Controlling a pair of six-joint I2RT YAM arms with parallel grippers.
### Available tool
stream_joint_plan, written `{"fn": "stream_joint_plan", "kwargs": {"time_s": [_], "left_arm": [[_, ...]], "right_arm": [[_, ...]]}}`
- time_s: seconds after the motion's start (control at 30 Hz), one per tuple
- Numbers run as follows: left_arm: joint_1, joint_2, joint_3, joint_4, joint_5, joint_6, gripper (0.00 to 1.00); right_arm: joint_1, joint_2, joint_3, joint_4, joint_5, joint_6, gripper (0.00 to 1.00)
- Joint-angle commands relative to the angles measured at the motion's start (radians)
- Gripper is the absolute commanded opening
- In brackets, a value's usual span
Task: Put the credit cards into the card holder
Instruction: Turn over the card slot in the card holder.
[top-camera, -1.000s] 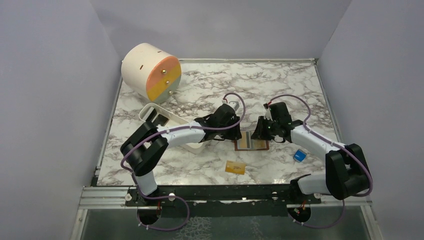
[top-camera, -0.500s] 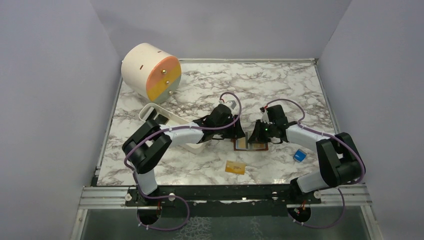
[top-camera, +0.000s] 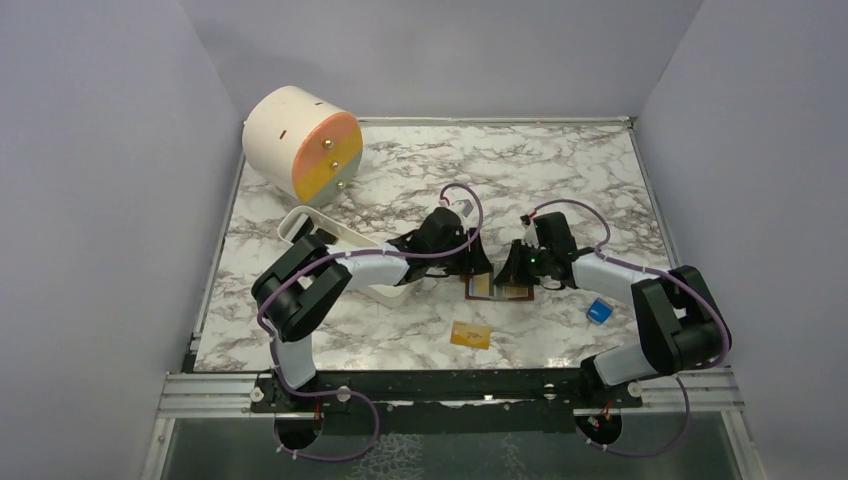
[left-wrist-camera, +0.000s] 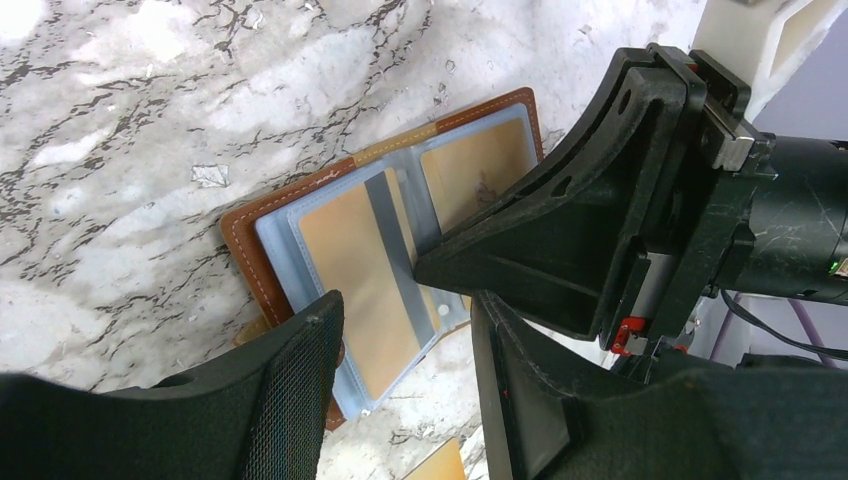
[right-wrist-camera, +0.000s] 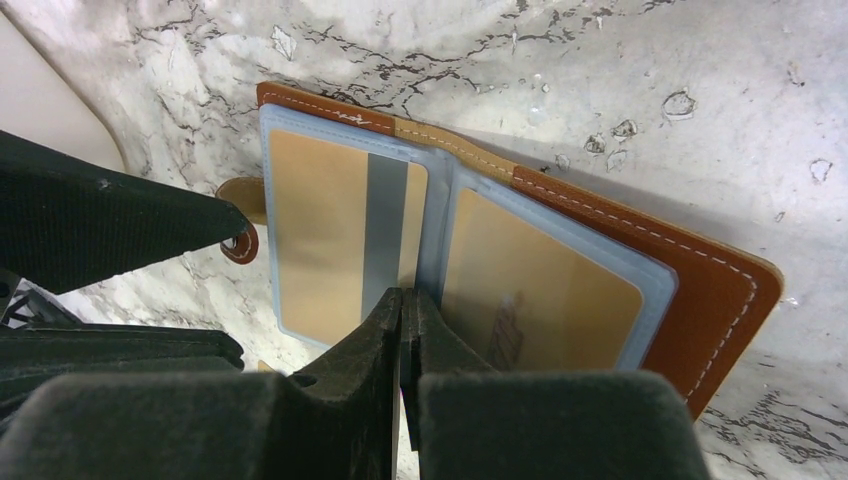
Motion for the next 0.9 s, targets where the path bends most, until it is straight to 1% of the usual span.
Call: {"fn": "stream_joint_plan", "kwargs": {"time_s": [0.0, 0.2, 0.6, 0.87], "left_arm": [[0.004, 0.027, 0.005, 0.047, 0.034, 0.001, 0.52], [0.008, 0.047, 0.000, 0.044, 0.031, 0.004, 0.52], [0.008, 0.042, 0.016, -0.022, -0.034, 0.040, 0.52], [0.008, 0.059, 0.018, 0.010, -0.007, 0.027, 0.51]], "right_arm": [[0.005, 0.037, -0.045, -0.008, 0.046, -0.012, 0.04], [0.006, 0.035, -0.049, -0.009, 0.044, -0.013, 0.04], [0.005, 0.031, -0.059, -0.013, 0.044, -0.018, 0.04], [0.006, 0.020, -0.068, -0.006, 0.037, -0.014, 0.04]]}}
